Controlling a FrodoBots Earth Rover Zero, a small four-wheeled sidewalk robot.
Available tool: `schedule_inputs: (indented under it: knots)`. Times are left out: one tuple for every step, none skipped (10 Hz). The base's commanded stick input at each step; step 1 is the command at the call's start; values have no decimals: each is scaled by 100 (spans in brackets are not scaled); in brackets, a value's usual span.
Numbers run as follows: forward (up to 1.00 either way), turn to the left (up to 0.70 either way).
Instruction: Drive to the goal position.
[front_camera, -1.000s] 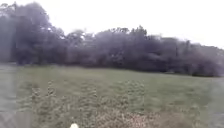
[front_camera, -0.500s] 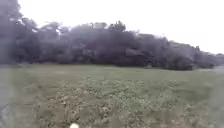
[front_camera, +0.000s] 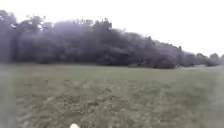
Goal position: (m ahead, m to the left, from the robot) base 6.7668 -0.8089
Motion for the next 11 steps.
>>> schedule_inputs:
  knots:
    - [100, -40]
    - [100, -40]
    - [100, -40]
    - [100, -40]
    - [100, -40]
    - [100, -40]
    - [100, -40]
    - [100, -40]
    - [100, -40]
    - [100, -40]
    - [100, -40]
